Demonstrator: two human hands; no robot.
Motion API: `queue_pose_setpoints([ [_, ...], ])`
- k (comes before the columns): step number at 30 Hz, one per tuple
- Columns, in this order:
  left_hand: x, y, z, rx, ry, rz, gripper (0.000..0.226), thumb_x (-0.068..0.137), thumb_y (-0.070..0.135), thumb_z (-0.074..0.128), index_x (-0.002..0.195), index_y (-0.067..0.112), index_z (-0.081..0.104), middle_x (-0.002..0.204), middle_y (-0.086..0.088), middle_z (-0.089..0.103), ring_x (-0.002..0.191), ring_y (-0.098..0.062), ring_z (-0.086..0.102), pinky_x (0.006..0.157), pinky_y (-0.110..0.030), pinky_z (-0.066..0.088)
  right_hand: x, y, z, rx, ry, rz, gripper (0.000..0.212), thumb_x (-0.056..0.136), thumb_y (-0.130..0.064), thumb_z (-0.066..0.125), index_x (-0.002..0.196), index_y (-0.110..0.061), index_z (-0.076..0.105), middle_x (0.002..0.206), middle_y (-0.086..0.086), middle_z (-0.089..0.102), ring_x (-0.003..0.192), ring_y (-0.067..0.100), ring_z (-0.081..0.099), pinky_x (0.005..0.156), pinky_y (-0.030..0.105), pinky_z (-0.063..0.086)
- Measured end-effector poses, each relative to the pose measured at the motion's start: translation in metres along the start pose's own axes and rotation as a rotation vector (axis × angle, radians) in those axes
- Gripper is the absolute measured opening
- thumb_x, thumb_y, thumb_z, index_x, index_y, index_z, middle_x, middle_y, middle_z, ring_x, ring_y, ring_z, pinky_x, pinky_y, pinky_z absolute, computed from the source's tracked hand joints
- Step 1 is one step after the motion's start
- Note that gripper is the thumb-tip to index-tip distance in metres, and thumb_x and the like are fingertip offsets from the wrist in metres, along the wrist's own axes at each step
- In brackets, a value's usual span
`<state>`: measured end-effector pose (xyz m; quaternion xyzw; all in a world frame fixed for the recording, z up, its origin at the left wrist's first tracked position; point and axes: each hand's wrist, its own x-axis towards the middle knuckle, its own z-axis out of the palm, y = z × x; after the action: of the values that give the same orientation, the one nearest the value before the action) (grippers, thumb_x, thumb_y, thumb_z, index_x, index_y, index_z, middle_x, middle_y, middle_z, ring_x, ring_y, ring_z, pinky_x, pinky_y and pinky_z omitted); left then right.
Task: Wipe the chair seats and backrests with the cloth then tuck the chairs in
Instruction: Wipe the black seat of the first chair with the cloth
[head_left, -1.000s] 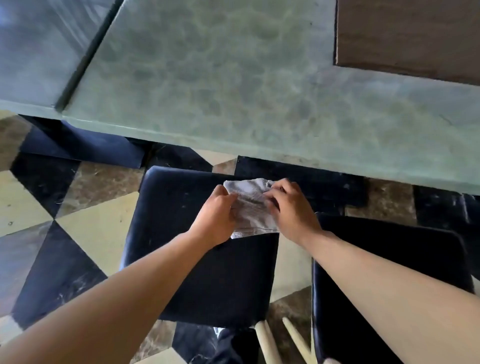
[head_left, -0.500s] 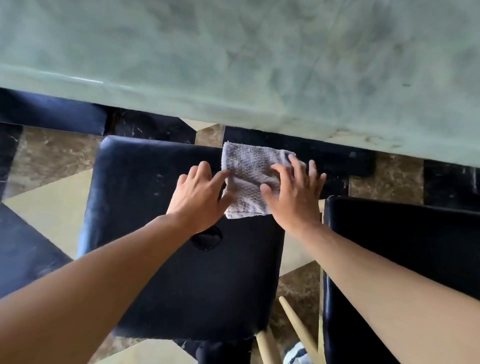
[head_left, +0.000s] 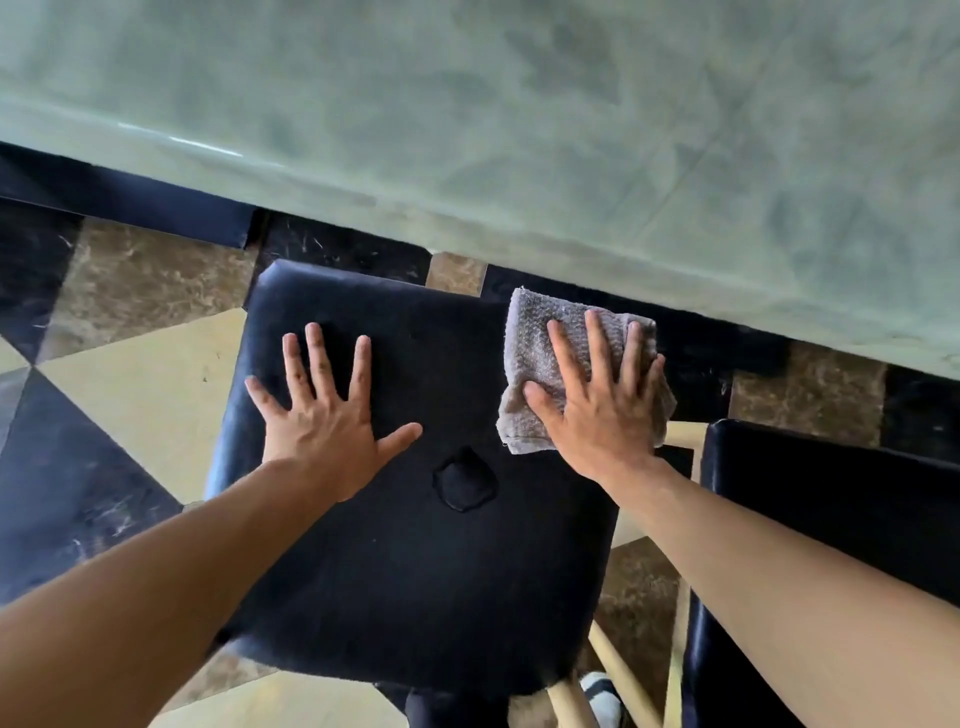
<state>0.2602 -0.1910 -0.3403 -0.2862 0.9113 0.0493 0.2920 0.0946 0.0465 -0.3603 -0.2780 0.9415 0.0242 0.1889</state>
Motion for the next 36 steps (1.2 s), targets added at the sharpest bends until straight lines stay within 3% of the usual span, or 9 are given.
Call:
queue_pose_setpoints([
  [6,0.009,0.002,0.014,0.03,-0.025,-0.002,0.107,0.067,0.093,-0.01,0.14,0.022,-0.044,0.151,-0.03,-0.039,0.139,-0.049,-0.037,0.109,-0.078,-0.001,0.01,0.005,-0.002,-0.054,0.023,-0.134,0.077,0.092,-0.078,0.008,0.159,-0.041,0.001,0.17,0.0,0.001,0.153,0.046,-0.001,0.114,0.075,0.01],
  [11,0.008,0.001,0.022,-0.002,0.018,-0.002,0.106,0.07,0.093,-0.012,0.14,0.021,-0.044,0.153,-0.031,-0.036,0.139,-0.049,-0.037,0.107,-0.079,-0.002,0.018,0.004,-0.001,-0.087,0.028,-0.168,0.076,0.091,-0.078,0.002,0.157,-0.044,-0.008,0.17,-0.001,0.001,0.153,0.044,0.0,0.115,0.074,0.009],
  [13,0.008,0.002,0.025,0.011,0.037,-0.015,0.106,0.07,0.092,-0.012,0.139,0.02,-0.045,0.152,-0.031,-0.037,0.14,-0.049,-0.036,0.107,-0.08,-0.001,0.025,0.0,-0.002,-0.066,0.031,-0.171,0.073,0.092,-0.078,0.002,0.157,-0.046,-0.009,0.17,-0.002,0.009,0.152,0.042,0.009,0.116,0.072,0.009],
  [19,0.011,0.004,0.026,0.027,0.026,-0.032,0.105,0.069,0.092,-0.013,0.136,0.02,-0.049,0.149,-0.03,-0.042,0.138,-0.048,-0.039,0.106,-0.08,-0.003,0.066,-0.054,-0.018,-0.027,-0.01,-0.253,0.074,0.09,-0.076,0.001,0.156,-0.044,0.002,0.159,0.0,0.036,0.135,0.038,0.038,0.111,0.064,0.023],
  [25,0.012,0.008,0.019,0.066,0.004,-0.058,0.106,0.067,0.093,-0.009,0.131,0.022,-0.054,0.148,-0.027,-0.045,0.138,-0.046,-0.04,0.106,-0.078,-0.002,0.085,-0.12,-0.018,-0.003,-0.001,-0.331,0.072,0.094,-0.072,0.012,0.157,-0.038,0.012,0.158,0.002,0.037,0.137,0.039,0.037,0.11,0.066,0.02],
  [31,0.013,0.005,0.022,0.05,0.004,-0.057,0.107,0.064,0.094,-0.007,0.13,0.025,-0.054,0.148,-0.025,-0.046,0.137,-0.044,-0.043,0.106,-0.078,-0.004,0.077,-0.099,-0.013,-0.037,0.101,-0.402,0.07,0.096,-0.067,0.013,0.158,-0.034,0.018,0.155,0.006,0.043,0.132,0.036,0.044,0.106,0.058,0.03],
  [36,0.013,0.004,0.023,0.038,0.013,-0.035,0.108,0.068,0.095,-0.003,0.138,0.026,-0.047,0.149,-0.025,-0.045,0.139,-0.044,-0.04,0.107,-0.078,-0.007,0.059,-0.046,-0.007,-0.04,0.168,-0.279,0.066,0.098,-0.066,0.018,0.154,-0.032,0.028,0.143,0.006,0.054,0.122,0.036,0.05,0.104,0.055,0.036],
])
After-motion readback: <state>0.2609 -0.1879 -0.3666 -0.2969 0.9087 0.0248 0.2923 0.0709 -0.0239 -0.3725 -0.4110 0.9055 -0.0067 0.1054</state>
